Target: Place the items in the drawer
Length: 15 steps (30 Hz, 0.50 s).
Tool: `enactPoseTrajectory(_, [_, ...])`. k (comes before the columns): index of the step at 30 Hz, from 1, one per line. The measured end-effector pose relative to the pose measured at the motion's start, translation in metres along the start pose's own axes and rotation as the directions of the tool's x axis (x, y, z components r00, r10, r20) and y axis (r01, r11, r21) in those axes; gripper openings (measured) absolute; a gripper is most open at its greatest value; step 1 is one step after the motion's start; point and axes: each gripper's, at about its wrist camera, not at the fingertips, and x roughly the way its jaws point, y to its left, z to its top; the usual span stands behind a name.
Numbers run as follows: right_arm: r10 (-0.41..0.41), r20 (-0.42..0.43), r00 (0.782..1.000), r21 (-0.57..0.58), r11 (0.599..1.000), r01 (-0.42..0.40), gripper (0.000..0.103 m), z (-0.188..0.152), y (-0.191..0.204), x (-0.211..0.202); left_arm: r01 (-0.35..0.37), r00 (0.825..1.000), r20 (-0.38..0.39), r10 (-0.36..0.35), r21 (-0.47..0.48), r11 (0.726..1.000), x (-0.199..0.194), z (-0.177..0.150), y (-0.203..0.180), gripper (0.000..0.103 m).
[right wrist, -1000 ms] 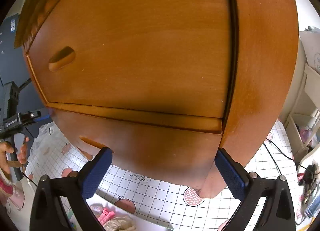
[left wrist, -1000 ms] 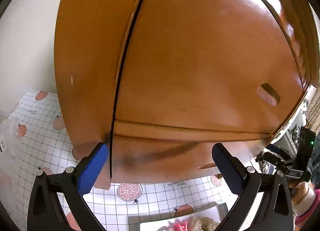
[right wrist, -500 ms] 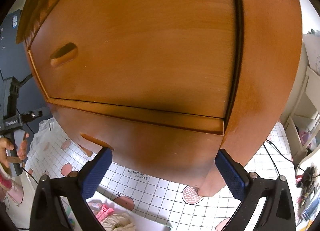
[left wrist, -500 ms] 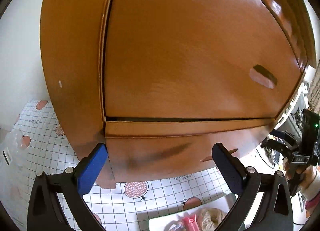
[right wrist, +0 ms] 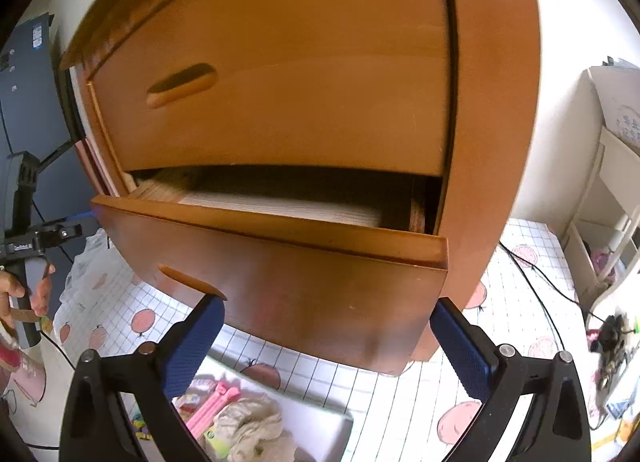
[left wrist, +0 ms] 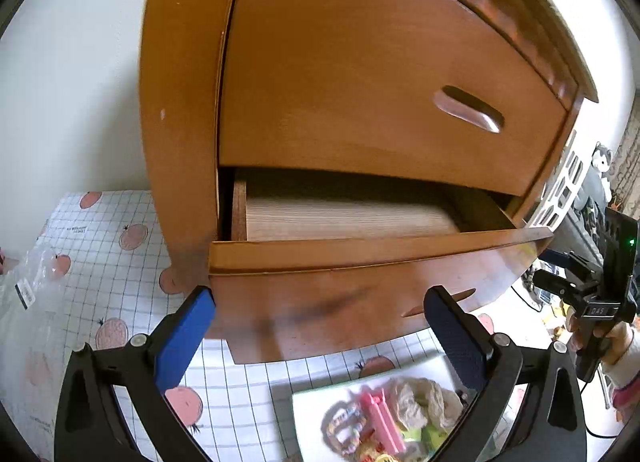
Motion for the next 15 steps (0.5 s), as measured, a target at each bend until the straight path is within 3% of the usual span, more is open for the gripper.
enactPoseTrajectory(15, [-0.026, -0.003, 1.0, 0.013, 1.0, 0.026, 0.103, -0.031, 0.02, -0.029, -0.002, 1.0, 0.012, 0.002, -0.016, 1.0, -0.038, -0.033, -0.011, 0.103])
